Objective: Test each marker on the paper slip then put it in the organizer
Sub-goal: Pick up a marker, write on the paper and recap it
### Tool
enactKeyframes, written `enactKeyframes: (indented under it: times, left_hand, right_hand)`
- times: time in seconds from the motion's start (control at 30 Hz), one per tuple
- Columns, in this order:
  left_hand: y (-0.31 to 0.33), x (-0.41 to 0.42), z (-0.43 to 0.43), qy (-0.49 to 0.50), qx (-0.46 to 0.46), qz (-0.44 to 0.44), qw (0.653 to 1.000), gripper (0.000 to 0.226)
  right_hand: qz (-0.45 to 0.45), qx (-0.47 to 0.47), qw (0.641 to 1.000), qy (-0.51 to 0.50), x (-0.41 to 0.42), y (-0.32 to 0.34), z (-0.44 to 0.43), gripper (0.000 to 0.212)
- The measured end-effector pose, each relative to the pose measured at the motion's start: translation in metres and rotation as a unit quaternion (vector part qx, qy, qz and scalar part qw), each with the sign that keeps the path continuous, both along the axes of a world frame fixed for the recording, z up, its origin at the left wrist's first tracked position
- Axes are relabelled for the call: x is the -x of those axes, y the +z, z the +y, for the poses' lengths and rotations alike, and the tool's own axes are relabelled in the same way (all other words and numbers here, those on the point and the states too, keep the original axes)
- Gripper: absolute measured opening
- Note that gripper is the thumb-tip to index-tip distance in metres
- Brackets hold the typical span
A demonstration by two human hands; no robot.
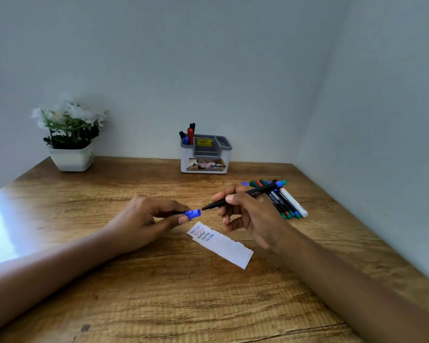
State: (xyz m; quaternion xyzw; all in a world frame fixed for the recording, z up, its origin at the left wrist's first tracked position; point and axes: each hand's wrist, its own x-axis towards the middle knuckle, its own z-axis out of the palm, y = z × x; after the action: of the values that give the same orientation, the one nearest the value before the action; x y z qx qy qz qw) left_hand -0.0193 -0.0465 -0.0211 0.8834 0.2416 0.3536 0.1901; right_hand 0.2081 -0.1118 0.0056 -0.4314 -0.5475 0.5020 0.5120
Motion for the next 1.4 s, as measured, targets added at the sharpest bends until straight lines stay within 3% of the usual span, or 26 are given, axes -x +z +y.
enactKeyframes:
  times: [0.17, 0.3, 0.33, 0.4, 0.57, 0.8, 0.97, 1.03, 1.17, 1.27, 1.33, 1.4]
  left_hand:
    - [0.002, -0.003, -0.002, 0.024, 0.047, 0.005, 0.999, 0.045]
    - [0.003, -0.006, -0.006, 0.010, 0.087, -0.004, 0.996, 0.045]
    - [0.004, -0.008, -0.008, -0.002, 0.107, -0.011, 0.994, 0.042]
    - [0.006, -0.013, -0.011, -0.016, 0.147, -0.025, 0.989, 0.028]
    - [0.013, -0.024, -0.017, 0.007, 0.189, -0.073, 0.979, 0.011]
    - [0.024, -0.031, -0.016, 0.014, 0.174, -0.076, 0.982, 0.021]
    - [0.031, -0.035, 0.017, 0.084, 0.224, -0.151, 0.959, 0.051]
    - [0.030, -0.042, 0.043, 0.135, 0.248, -0.182, 0.942, 0.059]
    - [0.018, -0.072, 0.102, 0.229, 0.313, -0.202, 0.899, 0.070]
    - [0.009, -0.095, 0.131, 0.232, 0.369, -0.260, 0.861, 0.072]
    - [0.005, -0.107, 0.140, 0.210, 0.342, -0.266, 0.876, 0.071]
    - [0.003, -0.114, 0.147, 0.205, 0.313, -0.271, 0.887, 0.070]
  right_hand:
    - [-0.007, -0.017, 1.000, -0.010, 0.001, 0.001, -0.002, 0.027]
    - [-0.066, -0.040, 0.997, 0.007, 0.006, 0.000, -0.005, 0.009]
    - [-0.079, -0.045, 0.996, 0.014, 0.008, -0.001, -0.006, 0.002]
    - [-0.105, -0.066, 0.992, 0.018, 0.013, -0.003, -0.007, 0.009]
    - [-0.031, -0.090, 0.995, 0.002, 0.017, 0.004, -0.007, 0.009]
    - [-0.114, -0.099, 0.988, -0.029, 0.011, 0.012, -0.007, 0.010]
    - [-0.019, -0.116, 0.989, -0.093, -0.008, 0.032, 0.003, 0.014]
    - [-0.054, -0.140, 0.978, -0.147, -0.020, 0.050, 0.018, 0.015]
    - [-0.348, -0.160, 0.910, -0.162, -0.034, 0.107, 0.066, 0.016]
    - [-0.536, -0.156, 0.811, -0.178, -0.030, 0.143, 0.116, 0.027]
    - [-0.642, -0.146, 0.731, -0.182, -0.023, 0.159, 0.146, 0.032]
    - [-0.710, -0.127, 0.678, -0.144, -0.012, 0.167, 0.171, 0.033]
